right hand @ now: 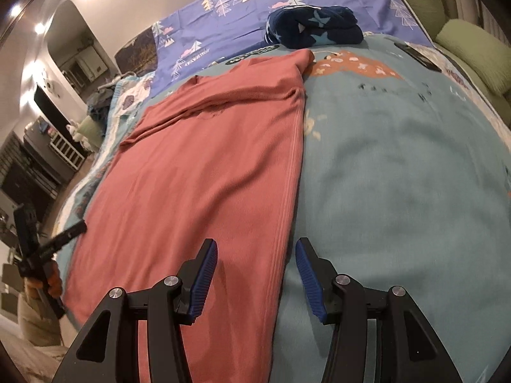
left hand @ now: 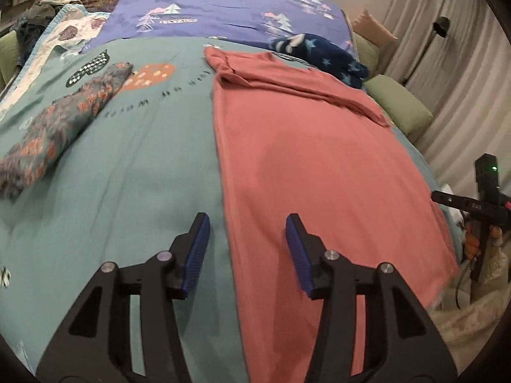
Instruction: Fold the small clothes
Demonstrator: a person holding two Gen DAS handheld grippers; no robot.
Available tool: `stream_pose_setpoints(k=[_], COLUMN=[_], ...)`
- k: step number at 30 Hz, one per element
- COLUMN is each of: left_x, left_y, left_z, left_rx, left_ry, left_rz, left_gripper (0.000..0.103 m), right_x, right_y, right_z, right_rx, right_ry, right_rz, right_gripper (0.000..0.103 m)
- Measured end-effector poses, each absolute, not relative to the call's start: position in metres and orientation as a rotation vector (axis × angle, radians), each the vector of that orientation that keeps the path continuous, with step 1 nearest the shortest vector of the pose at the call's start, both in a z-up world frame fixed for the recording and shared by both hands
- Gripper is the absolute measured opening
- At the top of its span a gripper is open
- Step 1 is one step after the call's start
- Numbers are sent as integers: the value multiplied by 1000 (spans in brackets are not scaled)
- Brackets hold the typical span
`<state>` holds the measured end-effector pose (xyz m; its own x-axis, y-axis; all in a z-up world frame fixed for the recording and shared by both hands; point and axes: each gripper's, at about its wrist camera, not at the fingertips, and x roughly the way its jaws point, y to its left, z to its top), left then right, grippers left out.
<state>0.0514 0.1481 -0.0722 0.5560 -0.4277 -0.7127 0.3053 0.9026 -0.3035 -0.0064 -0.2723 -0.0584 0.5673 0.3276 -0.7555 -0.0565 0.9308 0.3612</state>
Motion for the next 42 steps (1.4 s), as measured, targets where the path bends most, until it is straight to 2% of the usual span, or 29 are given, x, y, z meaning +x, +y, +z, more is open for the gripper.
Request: stream_pose_setpoints(k=[11,18,19,20,21,22,28,31,32,34,35,36,37,38,39,40,42], left_x=[-25,-43,-43,-43,-41,-38,-61,-63,-62,-63,-63,-65,-66,-66,-65,-64,-59], left_y=[172,169,168,166,164,164,184,193,194,191,190,189,190,191,192,192,190], left_z=[-79,-85,-85,-86,-89,-93,-72,-74,-78,-85,-88,-90,-91,-92,-93,-93,-93], left_rx=[-229,-252,-243,-228,-213,-228,-303,-301,-310,-320,-323,-332,-338,-359,-378,-394,-413], left_ry=[905,896,889,873,862,873,761,795,810,835,843,849,852,855,856,858,855], left_rz=[-500,-506,-513,-528,-537,-548,-581,-546,-538,-535,-528,-525,-528,-539,-550,-561,-566], left_gripper=[51,51,49,42,16,9,6,6,6,6,8,11,22,28,39,49,57], right_x=[-106,-112,-107,-103,-99,-97,-113,-116,-116,-116,-117,-117,-118,-118,-119,-118,-114], right_y=[-291,-287,-286,-284,-282,-279,-298,-298,-298,-299,-300,-301,-304,-304,-303,-301,-295], right_z=[-75,-86,-88,-89,-89,-90,-73,-72,-73,-77,-79,-82,-83,-84,-86,-87,-89], right_rx=[514,558,570,579,579,575,683,632,633,641,655,671,676,680,680,678,671], right_ry=[938,952,957,961,958,963,858,885,891,905,910,915,918,925,930,936,940], right_rz=[343,370,375,381,381,379,395,368,367,379,383,386,391,397,401,409,427], right_gripper=[52,52,52,51,44,5,3,3,6,8,12,20,26,36,42,44,47])
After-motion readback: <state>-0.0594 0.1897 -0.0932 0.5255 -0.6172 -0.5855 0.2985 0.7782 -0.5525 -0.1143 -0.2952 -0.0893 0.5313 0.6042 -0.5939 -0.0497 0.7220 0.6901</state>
